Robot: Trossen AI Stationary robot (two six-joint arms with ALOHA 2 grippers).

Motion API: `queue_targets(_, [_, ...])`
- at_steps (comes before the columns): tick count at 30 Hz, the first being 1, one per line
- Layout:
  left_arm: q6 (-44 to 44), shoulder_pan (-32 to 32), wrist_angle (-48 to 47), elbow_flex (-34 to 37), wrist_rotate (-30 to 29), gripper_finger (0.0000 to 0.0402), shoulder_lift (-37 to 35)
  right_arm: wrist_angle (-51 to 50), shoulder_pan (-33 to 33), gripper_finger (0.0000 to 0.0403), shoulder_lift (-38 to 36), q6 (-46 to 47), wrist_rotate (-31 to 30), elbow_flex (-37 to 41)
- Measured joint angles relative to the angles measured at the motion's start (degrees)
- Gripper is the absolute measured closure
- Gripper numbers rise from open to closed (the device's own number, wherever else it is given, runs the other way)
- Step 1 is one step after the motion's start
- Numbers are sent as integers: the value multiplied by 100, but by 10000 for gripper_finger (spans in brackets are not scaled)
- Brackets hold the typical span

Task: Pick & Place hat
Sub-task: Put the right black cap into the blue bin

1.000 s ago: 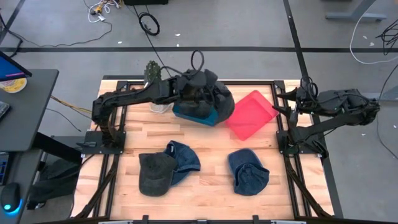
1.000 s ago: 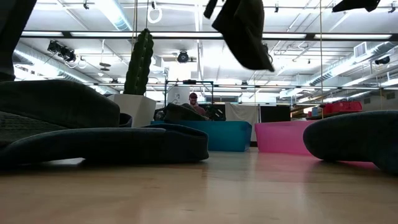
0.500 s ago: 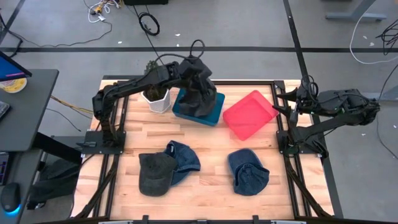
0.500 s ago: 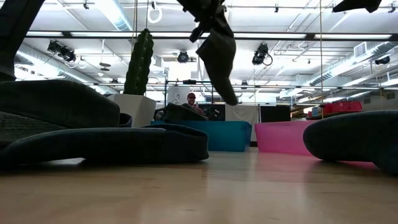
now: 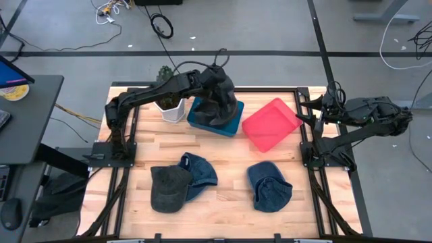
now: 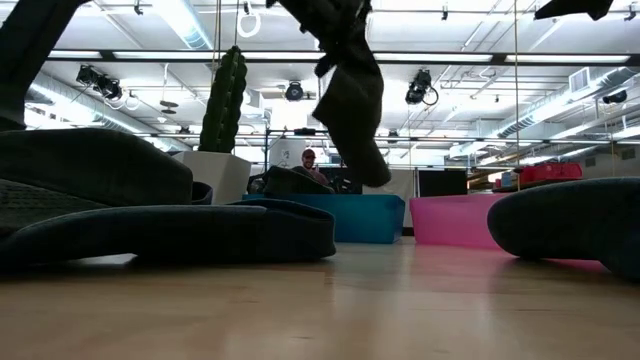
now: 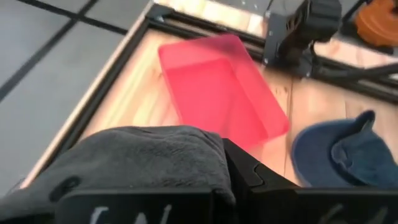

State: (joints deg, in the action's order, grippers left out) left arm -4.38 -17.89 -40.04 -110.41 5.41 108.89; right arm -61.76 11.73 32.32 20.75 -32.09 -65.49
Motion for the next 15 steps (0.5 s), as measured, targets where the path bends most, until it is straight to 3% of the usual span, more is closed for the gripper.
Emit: queue_targets(15, [122,-233,-232,0,163,392,526,4,-1,140,8,-15,-1,0])
